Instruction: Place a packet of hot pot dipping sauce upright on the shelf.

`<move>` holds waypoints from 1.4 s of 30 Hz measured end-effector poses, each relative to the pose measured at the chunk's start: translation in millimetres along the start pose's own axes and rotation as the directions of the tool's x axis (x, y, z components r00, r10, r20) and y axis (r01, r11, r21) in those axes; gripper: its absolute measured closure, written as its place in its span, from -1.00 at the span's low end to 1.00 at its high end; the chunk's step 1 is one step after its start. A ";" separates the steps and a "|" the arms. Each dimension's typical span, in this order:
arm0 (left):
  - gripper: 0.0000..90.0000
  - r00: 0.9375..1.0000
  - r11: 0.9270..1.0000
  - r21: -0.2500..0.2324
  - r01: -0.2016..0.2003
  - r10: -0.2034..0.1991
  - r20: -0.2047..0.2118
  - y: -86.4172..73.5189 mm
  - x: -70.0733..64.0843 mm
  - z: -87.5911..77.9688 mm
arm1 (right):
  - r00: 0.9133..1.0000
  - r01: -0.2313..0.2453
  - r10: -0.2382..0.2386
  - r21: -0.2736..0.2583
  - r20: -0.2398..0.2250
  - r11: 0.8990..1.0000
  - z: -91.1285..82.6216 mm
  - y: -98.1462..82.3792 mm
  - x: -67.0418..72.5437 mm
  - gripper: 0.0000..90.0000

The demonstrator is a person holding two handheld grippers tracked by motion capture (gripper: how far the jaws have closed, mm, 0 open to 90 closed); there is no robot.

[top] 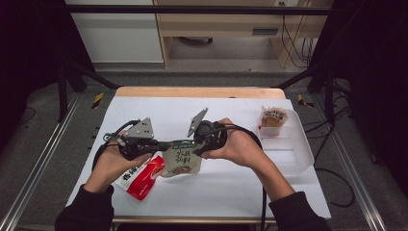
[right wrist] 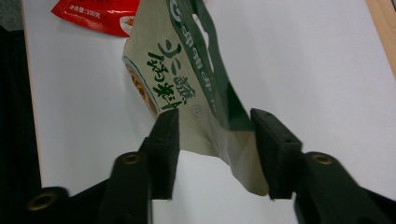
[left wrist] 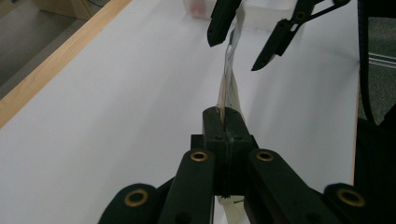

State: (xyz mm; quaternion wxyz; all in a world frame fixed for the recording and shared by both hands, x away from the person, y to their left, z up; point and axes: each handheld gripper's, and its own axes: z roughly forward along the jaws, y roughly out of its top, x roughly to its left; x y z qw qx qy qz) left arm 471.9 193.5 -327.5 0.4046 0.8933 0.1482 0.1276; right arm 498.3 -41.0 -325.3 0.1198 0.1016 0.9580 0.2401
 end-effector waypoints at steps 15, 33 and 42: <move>1.00 1.000 1.000 -0.017 0.022 -0.022 -0.007 -4.2 5.7 -5.4 | 0.999 0.016 -0.016 0.001 -0.040 1.000 6.0 7.5 -5.4 1.00; -0.36 0.994 0.997 -0.023 0.077 -0.078 -0.080 -21.1 11.7 -1.6 | 0.998 0.060 -0.061 0.056 0.008 0.997 -14.7 14.4 -20.2 1.00; -0.69 0.985 0.991 0.021 0.132 -0.129 -0.117 -40.3 16.1 4.5 | 0.999 0.047 -0.048 0.045 0.015 0.998 -19.6 5.2 -25.3 1.00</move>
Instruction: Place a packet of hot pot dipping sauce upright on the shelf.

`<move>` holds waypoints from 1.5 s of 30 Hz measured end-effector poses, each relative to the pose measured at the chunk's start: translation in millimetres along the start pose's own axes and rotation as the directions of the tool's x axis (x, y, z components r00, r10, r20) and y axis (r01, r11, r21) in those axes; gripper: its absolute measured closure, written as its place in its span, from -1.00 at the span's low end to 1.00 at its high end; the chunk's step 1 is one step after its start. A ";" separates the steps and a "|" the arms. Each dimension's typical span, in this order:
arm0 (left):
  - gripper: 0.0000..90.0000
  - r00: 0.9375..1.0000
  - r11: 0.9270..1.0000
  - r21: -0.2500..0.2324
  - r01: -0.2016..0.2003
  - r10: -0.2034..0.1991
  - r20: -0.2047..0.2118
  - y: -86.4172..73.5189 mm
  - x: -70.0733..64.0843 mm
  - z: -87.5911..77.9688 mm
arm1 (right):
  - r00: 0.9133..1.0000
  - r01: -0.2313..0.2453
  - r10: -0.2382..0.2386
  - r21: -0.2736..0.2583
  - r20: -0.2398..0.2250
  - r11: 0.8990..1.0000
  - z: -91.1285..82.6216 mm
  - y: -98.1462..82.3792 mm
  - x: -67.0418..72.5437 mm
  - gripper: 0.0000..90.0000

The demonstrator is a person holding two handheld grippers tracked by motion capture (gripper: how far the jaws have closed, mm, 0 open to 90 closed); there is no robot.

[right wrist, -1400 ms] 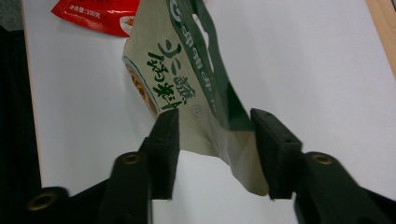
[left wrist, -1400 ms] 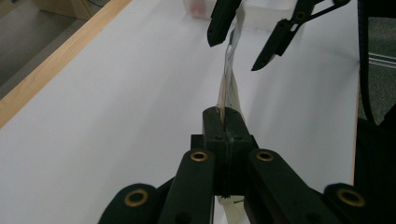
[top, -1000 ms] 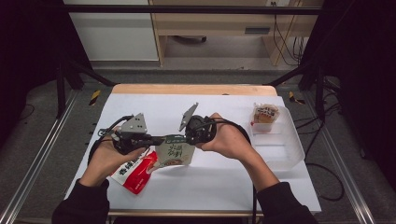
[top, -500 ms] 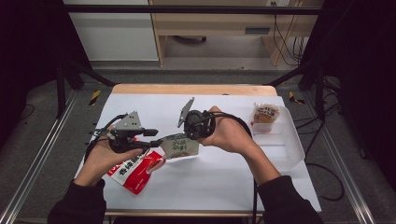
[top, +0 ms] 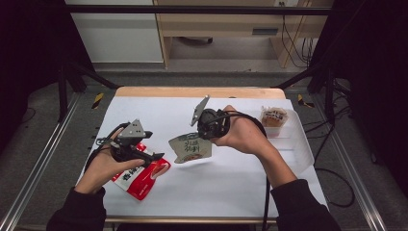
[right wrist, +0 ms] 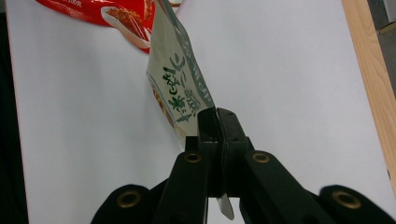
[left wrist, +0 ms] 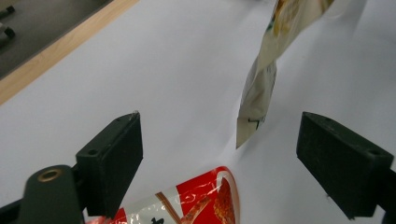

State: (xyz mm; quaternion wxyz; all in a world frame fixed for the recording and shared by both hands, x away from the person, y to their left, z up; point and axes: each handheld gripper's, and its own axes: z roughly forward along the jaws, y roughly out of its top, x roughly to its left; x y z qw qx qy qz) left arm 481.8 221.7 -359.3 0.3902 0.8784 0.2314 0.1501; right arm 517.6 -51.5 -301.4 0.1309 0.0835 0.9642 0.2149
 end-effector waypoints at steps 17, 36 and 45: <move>-0.78 0.997 0.997 0.031 0.068 -0.067 -0.043 -25.8 13.9 8.7 | 0.998 -0.053 0.055 -0.052 0.032 0.997 -20.1 -19.6 -8.3 1.00; -0.79 0.995 0.995 0.038 0.087 -0.085 -0.054 -35.1 18.4 8.3 | 0.985 -0.119 0.131 -0.104 0.115 0.987 -77.9 -58.3 -26.7 1.00; -0.79 0.994 0.995 0.041 0.091 -0.089 -0.057 -37.1 19.7 7.7 | 0.970 -0.170 0.190 -0.133 0.155 0.976 -102.3 -79.4 -36.8 1.00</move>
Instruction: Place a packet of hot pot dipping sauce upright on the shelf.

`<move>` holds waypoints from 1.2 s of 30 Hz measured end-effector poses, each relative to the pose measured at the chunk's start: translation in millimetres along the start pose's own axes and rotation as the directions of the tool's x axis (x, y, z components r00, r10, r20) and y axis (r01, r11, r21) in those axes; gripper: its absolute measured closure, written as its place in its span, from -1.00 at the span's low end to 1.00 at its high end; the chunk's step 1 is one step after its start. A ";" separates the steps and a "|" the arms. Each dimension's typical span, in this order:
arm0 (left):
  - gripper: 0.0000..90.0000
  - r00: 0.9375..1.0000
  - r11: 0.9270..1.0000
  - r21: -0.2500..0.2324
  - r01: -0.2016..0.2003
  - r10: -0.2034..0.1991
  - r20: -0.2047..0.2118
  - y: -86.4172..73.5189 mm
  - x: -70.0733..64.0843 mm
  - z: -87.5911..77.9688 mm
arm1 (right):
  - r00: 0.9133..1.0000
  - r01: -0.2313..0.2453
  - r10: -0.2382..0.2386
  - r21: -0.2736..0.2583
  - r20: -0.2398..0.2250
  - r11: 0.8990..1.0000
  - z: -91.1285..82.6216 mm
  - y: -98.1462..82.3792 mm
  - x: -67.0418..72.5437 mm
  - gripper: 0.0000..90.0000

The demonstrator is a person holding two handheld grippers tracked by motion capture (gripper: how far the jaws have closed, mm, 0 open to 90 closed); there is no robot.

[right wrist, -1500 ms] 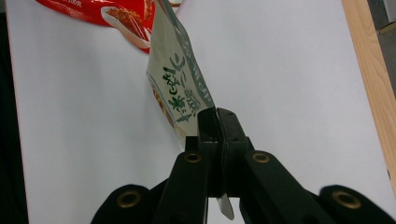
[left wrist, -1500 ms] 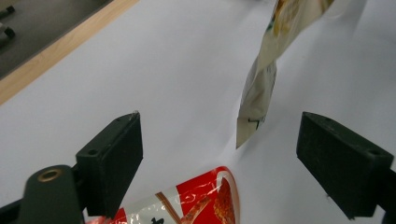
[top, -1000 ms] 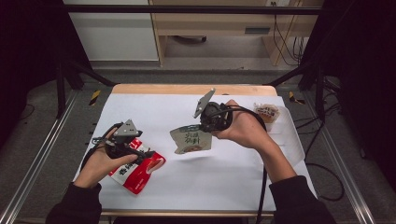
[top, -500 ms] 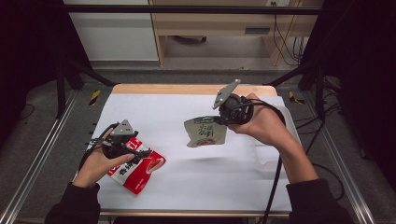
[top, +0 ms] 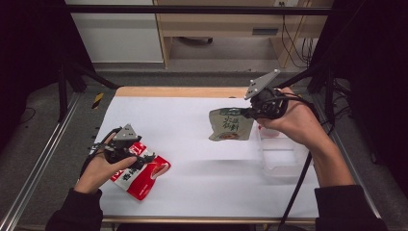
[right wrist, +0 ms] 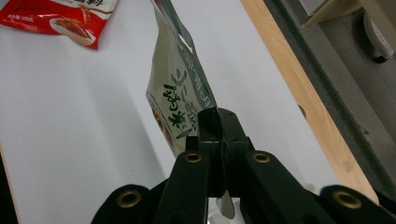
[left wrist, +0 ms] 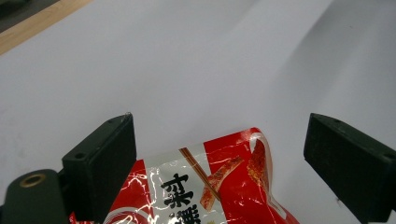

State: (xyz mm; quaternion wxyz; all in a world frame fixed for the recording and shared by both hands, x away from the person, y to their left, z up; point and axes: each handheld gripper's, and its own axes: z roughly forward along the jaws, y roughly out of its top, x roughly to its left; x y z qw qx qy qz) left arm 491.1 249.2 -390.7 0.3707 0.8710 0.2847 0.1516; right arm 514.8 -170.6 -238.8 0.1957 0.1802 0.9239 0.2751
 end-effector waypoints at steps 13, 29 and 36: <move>-0.79 1.000 1.000 0.018 -0.003 0.003 -0.001 -3.4 -0.4 2.1 | 0.999 -0.040 0.040 0.011 0.037 0.999 -21.2 -17.7 -19.9 1.00; -0.79 1.000 0.999 0.049 -0.013 0.014 -0.019 -5.5 0.0 4.2 | 0.995 -0.074 0.073 0.023 0.071 0.997 -33.5 -45.8 -43.5 1.00; -0.81 0.999 0.998 0.042 -0.037 0.038 -0.009 -0.6 -6.2 2.9 | 0.993 -0.090 0.089 0.008 0.075 0.996 -34.1 -58.7 -56.5 1.00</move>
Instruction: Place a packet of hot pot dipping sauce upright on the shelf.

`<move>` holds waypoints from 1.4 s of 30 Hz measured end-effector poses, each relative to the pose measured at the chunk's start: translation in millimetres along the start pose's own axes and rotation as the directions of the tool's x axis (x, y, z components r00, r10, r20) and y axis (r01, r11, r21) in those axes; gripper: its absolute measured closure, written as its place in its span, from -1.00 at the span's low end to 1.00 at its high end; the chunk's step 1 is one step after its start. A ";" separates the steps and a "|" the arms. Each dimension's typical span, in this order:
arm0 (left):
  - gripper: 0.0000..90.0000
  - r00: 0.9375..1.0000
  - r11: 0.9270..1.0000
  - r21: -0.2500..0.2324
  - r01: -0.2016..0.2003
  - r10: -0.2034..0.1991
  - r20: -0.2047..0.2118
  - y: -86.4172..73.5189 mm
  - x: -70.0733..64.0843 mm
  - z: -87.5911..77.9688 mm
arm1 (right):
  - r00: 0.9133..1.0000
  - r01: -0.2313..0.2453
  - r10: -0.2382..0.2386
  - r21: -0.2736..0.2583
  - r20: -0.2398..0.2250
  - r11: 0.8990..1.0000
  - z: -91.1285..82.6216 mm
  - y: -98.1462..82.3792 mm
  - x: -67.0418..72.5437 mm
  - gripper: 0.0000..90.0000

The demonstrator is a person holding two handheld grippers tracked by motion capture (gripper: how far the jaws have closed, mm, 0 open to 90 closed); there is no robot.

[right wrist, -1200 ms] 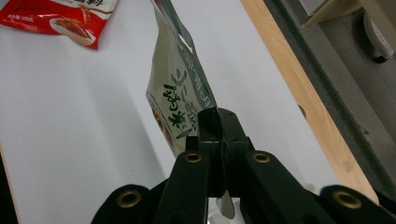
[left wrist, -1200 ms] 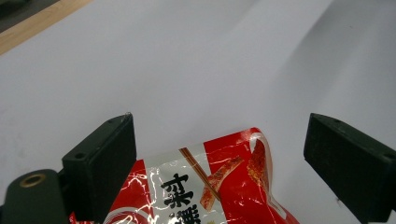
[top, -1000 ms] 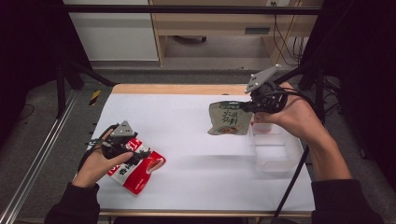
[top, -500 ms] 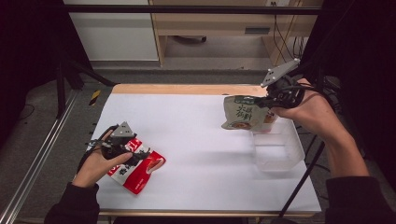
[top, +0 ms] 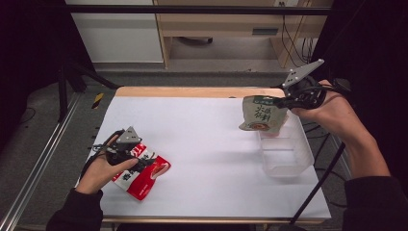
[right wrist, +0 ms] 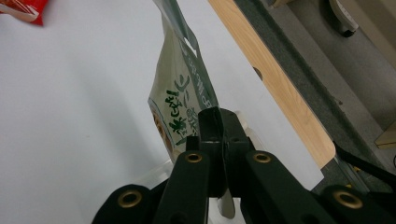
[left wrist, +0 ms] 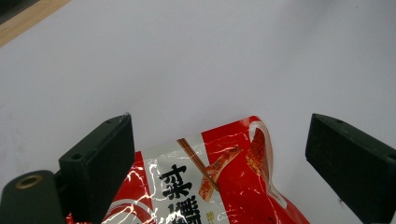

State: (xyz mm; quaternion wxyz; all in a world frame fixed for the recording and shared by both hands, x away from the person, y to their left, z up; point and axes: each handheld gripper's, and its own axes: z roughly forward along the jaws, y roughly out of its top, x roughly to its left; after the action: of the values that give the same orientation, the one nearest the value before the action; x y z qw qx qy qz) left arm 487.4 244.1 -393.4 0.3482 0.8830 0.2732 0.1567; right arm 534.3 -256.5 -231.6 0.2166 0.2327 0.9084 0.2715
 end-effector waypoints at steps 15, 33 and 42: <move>-0.81 1.000 1.000 0.027 0.016 -0.016 -0.013 -5.9 4.2 2.7 | 0.999 -0.019 0.019 -0.008 0.038 1.000 -0.5 -31.8 -24.1 1.00; -0.81 0.999 0.998 0.041 0.040 -0.039 -0.031 -10.5 10.5 3.3 | 0.998 -0.062 0.062 0.017 0.016 0.998 17.9 -70.1 -45.2 1.00; -0.81 0.999 0.998 0.045 0.041 -0.040 -0.029 -10.7 9.8 4.8 | 0.997 -0.073 0.074 0.024 -0.014 0.997 30.6 -77.0 -41.1 1.00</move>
State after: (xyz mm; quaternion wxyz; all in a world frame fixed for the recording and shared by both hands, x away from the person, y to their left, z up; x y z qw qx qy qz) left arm 493.5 253.9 -403.5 0.3271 0.8826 0.2995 0.1558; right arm 559.6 -323.9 -289.6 0.1971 0.2665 0.9040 0.2700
